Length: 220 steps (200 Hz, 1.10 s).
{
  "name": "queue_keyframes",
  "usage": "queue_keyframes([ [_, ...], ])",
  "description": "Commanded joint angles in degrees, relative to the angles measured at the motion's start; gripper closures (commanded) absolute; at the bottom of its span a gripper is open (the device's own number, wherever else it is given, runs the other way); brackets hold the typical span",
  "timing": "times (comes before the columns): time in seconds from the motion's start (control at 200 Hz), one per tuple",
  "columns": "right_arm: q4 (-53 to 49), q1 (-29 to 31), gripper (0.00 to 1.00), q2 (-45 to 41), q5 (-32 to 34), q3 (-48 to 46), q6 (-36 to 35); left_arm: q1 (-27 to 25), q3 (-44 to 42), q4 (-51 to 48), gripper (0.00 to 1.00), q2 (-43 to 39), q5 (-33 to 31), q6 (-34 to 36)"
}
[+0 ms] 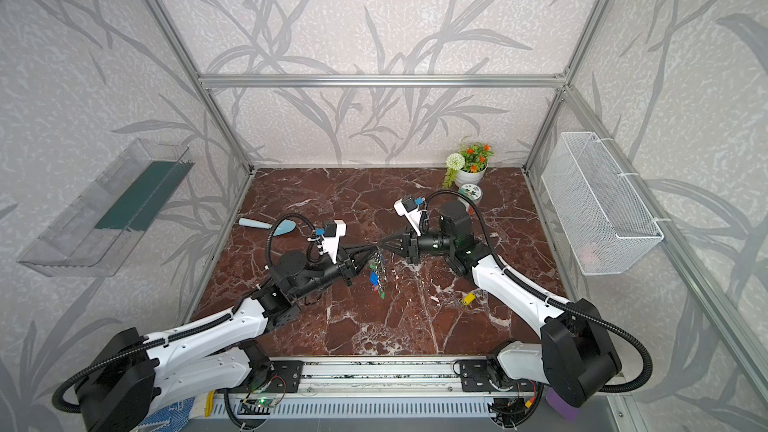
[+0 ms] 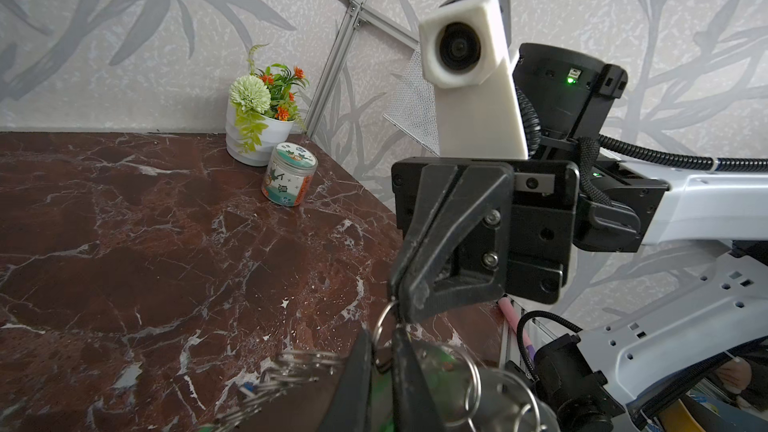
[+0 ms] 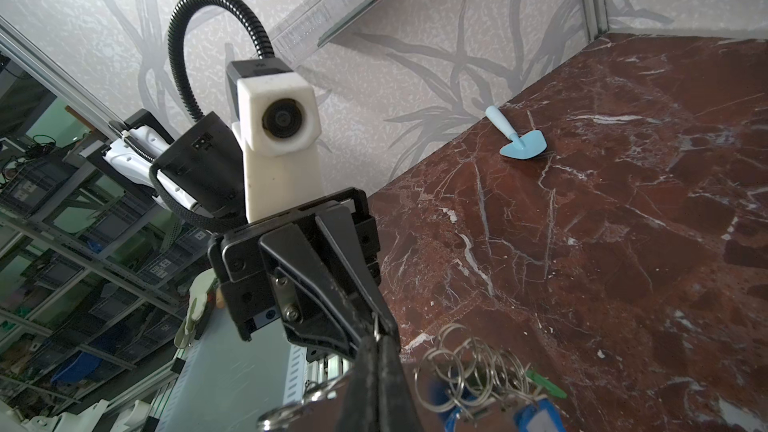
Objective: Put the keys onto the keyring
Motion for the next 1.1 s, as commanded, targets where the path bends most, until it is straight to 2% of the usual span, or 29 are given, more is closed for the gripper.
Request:
queue_keyframes([
  [0.0,-0.5,0.4,1.00,0.7,-1.9,3.0,-1.7,-0.5,3.6,0.3,0.87,0.9,4.8,1.4],
  [0.19,-3.5,0.4,1.00,1.0,-1.7,3.8,-3.8,-0.3,4.1,-0.1,0.92,1.8,6.0,1.3],
  [0.285,-4.2,0.5,1.00,1.2,-1.2,4.0,-4.4,-0.4,3.9,0.2,1.00,1.9,5.7,1.6],
  [0.49,-5.6,0.4,1.00,1.0,1.6,4.7,-4.7,-0.4,3.0,0.5,1.00,1.4,4.0,2.8],
  [0.53,-5.7,0.3,0.92,0.6,2.8,4.7,-4.4,-0.4,2.4,1.5,1.00,1.4,3.3,3.2],
  [0.655,-5.7,0.1,0.80,-1.1,8.2,3.4,-3.1,-0.4,0.6,3.8,1.00,1.6,1.5,5.8],
  [0.89,-12.9,-1.0,0.76,-4.7,23.0,2.2,-0.3,-0.5,0.4,5.2,1.00,4.6,0.9,13.5],
  [1.095,-22.6,-2.6,0.71,-7.2,31.8,2.4,0.3,-1.2,-0.6,9.2,1.00,8.9,-2.9,21.4],
])
